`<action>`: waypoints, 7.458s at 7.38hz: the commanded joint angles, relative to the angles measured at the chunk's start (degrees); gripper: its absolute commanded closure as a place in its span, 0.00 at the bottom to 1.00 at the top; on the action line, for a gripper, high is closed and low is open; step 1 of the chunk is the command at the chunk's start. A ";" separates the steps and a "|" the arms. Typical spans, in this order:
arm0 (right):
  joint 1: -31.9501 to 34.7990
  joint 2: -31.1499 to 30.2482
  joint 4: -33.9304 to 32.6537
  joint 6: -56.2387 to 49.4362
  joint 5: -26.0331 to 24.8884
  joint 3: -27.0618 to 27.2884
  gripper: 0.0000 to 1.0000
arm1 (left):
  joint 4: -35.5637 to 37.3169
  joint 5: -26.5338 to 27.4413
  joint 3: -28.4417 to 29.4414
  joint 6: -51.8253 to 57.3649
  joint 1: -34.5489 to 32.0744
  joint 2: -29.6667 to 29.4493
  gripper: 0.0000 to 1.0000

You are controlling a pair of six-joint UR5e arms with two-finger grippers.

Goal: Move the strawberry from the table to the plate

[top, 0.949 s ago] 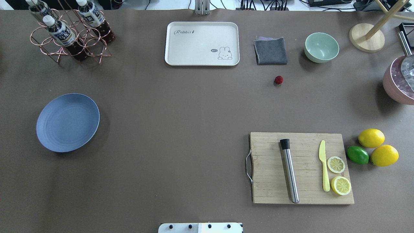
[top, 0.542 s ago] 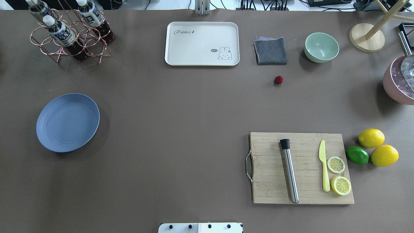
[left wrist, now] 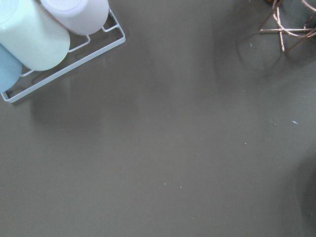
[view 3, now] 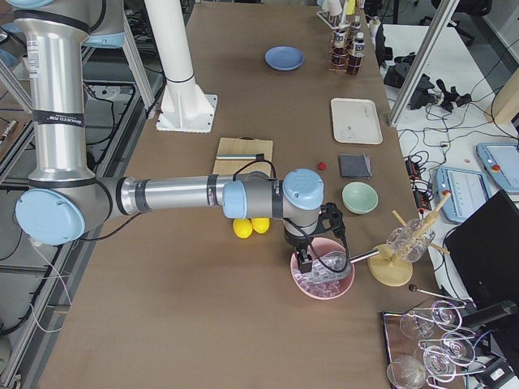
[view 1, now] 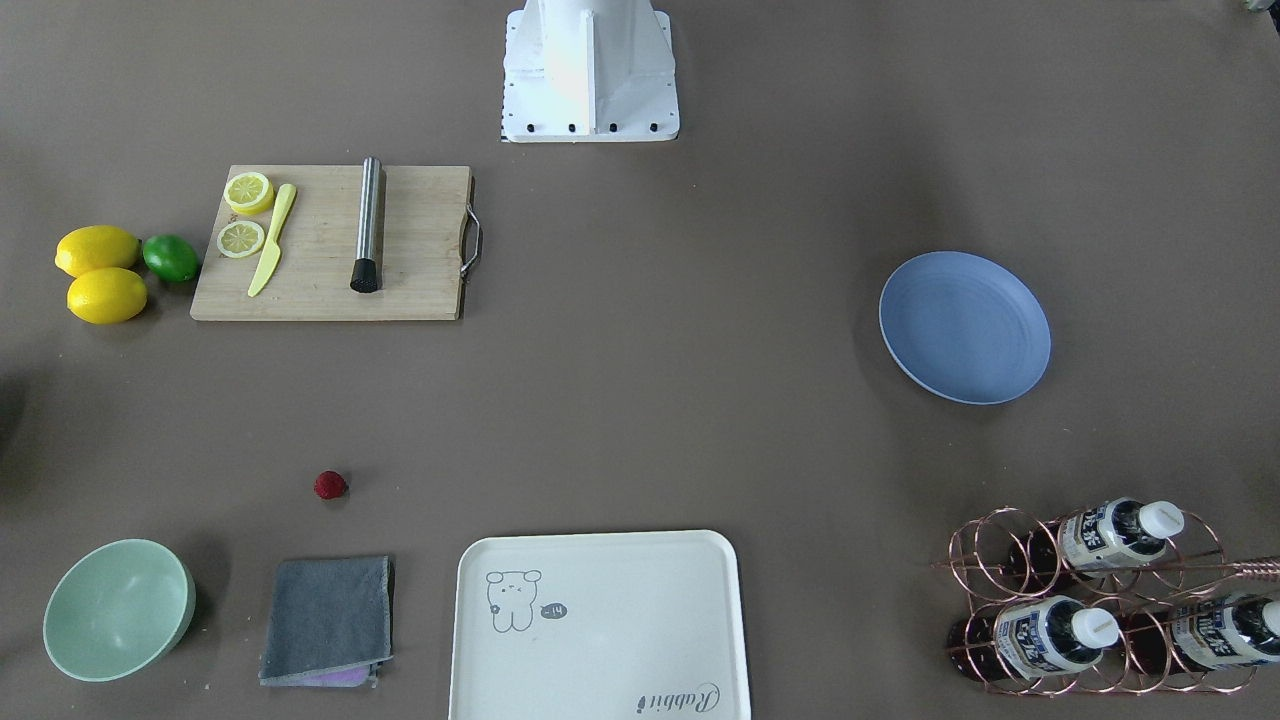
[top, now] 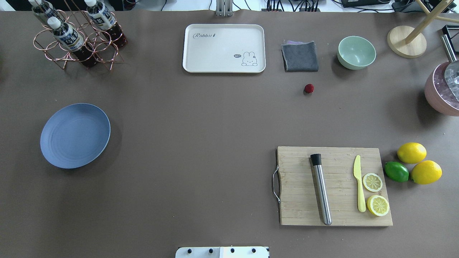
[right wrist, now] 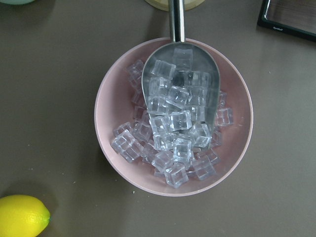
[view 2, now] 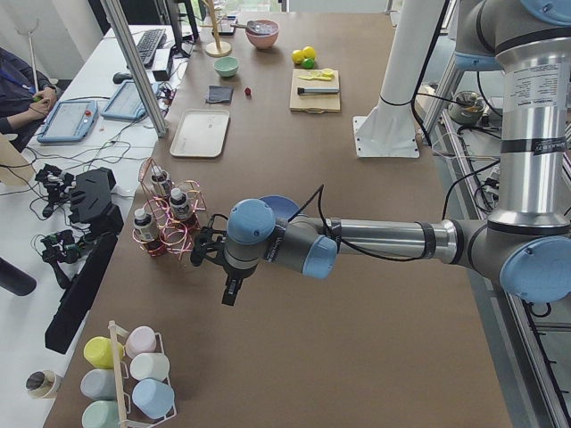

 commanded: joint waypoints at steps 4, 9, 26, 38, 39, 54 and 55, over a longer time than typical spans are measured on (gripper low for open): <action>-10.69 2.45 2.19 13.40 3.48 6.53 0.00 | -7.48 -1.51 0.70 -13.16 10.22 -2.46 0.01; -29.37 2.89 19.43 43.83 -9.69 6.19 0.00 | -29.85 6.82 9.54 -38.82 25.68 -4.73 0.02; -29.82 2.36 21.99 43.31 -11.89 5.92 0.00 | -44.67 7.91 12.76 -53.74 34.24 -5.36 1.00; -29.82 2.10 21.90 43.84 -11.54 5.84 0.00 | -7.05 31.71 2.53 -75.69 57.97 -33.22 1.00; -29.82 2.18 21.90 43.93 -11.54 5.92 0.00 | -7.31 33.28 4.20 -75.69 58.23 -34.27 1.00; -40.88 27.02 17.06 63.51 -15.66 -9.25 0.02 | -7.32 7.49 -3.09 -25.41 20.32 -3.90 0.02; -41.07 28.97 17.41 63.53 -16.10 -12.33 0.02 | -7.32 5.02 -2.47 -21.67 16.69 -2.39 0.02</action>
